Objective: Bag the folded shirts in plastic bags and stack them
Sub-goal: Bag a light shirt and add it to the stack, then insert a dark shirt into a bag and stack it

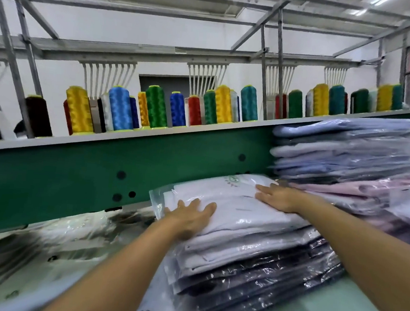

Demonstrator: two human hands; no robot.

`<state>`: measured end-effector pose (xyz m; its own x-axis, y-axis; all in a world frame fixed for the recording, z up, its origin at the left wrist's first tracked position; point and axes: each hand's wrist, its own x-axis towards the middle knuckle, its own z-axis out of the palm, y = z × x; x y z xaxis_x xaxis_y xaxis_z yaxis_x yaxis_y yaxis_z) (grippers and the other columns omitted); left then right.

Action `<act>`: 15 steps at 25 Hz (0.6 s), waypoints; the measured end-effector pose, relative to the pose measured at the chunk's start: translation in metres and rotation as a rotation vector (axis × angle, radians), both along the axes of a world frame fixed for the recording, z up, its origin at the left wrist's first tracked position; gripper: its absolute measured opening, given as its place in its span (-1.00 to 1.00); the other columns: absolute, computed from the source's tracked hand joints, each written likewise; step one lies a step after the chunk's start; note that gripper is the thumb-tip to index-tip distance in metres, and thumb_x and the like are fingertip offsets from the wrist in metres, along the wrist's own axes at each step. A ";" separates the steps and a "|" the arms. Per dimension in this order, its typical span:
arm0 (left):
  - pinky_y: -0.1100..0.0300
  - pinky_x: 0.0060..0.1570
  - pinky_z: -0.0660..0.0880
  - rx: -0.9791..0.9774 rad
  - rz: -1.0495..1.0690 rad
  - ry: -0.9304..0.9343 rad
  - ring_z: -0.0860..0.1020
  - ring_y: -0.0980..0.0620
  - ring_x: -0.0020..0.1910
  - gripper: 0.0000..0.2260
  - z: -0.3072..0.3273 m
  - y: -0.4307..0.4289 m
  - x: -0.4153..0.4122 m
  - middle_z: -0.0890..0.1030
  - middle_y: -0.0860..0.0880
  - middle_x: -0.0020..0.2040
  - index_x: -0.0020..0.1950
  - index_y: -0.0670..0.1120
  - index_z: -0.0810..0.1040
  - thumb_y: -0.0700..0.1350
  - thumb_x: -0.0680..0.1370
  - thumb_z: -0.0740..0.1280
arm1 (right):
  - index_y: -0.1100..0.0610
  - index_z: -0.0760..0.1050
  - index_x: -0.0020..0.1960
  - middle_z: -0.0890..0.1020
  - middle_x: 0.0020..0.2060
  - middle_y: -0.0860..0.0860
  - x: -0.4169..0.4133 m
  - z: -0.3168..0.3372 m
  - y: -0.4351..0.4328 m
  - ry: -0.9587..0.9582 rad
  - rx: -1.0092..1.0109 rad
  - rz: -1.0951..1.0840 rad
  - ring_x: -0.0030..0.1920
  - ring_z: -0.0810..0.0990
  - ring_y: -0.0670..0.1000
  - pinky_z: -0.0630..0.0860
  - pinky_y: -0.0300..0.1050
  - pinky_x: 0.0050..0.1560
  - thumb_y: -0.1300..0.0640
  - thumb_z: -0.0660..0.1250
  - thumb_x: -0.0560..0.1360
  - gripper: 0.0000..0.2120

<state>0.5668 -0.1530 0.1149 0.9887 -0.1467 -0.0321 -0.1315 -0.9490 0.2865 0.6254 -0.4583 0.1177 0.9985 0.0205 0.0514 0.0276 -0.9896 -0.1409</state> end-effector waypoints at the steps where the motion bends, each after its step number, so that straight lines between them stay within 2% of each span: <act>1: -0.27 0.52 -0.17 -0.023 -0.005 0.002 -0.19 -0.22 0.60 -0.13 -0.001 0.001 -0.003 -0.16 -0.05 0.64 0.63 0.17 -0.12 0.58 0.40 -0.20 | -0.33 -0.06 0.59 0.02 0.64 -0.01 0.001 -0.001 0.001 0.025 -0.030 -0.024 0.63 -0.04 0.17 0.02 0.26 0.57 -0.47 -0.13 0.54 -0.34; 3: -0.29 0.52 -0.18 -0.045 -0.039 -0.024 -0.20 -0.22 0.60 -0.13 -0.002 0.002 -0.014 -0.14 -0.06 0.64 0.64 0.13 -0.09 0.57 0.43 -0.18 | -0.29 -0.07 0.61 0.02 0.64 0.02 -0.002 -0.002 0.007 0.031 -0.064 -0.081 0.62 0.00 0.20 0.07 0.25 0.56 -0.33 -0.11 0.63 -0.43; 4: -0.28 0.52 -0.15 -0.061 -0.056 -0.046 -0.17 -0.22 0.60 -0.14 -0.004 0.004 -0.020 -0.10 -0.07 0.64 0.64 0.11 -0.05 0.56 0.46 -0.15 | -0.24 -0.01 0.62 0.10 0.63 0.05 -0.006 -0.003 0.012 -0.005 -0.070 -0.098 0.60 0.09 0.21 0.15 0.21 0.54 -0.25 -0.08 0.66 -0.47; 6: -0.22 0.54 -0.03 -0.112 -0.086 -0.105 -0.02 -0.18 0.61 -0.18 -0.008 0.010 -0.035 0.05 -0.07 0.64 0.63 0.04 0.06 0.50 0.51 -0.08 | -0.13 0.26 0.55 0.38 0.51 0.09 -0.020 -0.003 0.024 -0.183 -0.077 -0.107 0.46 0.37 0.20 0.37 0.11 0.40 -0.04 0.01 0.68 -0.55; 8: -0.09 0.50 0.19 -0.176 -0.099 -0.179 0.24 -0.13 0.53 -0.26 -0.005 0.019 -0.049 0.25 -0.09 0.58 0.60 -0.03 0.19 0.42 0.57 0.02 | -0.09 0.46 0.41 0.56 0.34 0.09 -0.038 0.003 0.035 -0.379 -0.065 -0.123 0.29 0.53 0.19 0.49 0.04 0.22 0.12 0.10 0.62 -0.60; 10: 0.01 0.38 0.36 -0.214 -0.066 -0.242 0.43 -0.10 0.40 -0.36 0.012 0.026 -0.061 0.42 -0.10 0.48 0.54 -0.07 0.29 0.32 0.61 0.12 | -0.07 0.53 0.32 0.64 0.23 0.07 -0.057 0.013 0.048 -0.468 0.001 -0.104 0.20 0.59 0.19 0.52 0.04 0.15 0.13 0.16 0.60 -0.65; 13: 0.02 0.23 0.46 -0.182 0.018 -0.397 0.51 -0.08 0.26 -0.50 0.045 0.027 -0.084 0.53 -0.06 0.34 0.43 -0.07 0.40 0.22 0.62 0.22 | -0.07 0.56 0.13 0.69 0.06 -0.02 -0.085 0.031 0.081 -0.518 0.188 -0.024 0.06 0.63 0.15 0.57 0.01 0.01 0.02 0.21 0.59 -0.81; 15: 0.03 0.08 0.50 -0.171 0.054 -0.511 0.53 -0.05 0.12 -0.61 0.064 0.025 -0.109 0.56 0.00 0.20 0.30 -0.02 0.45 0.20 0.60 0.24 | -0.05 0.51 -0.03 0.67 -0.09 -0.08 -0.111 0.043 0.112 -0.562 0.301 0.053 -0.05 0.61 0.09 0.51 -0.06 -0.13 0.00 0.28 0.54 -0.94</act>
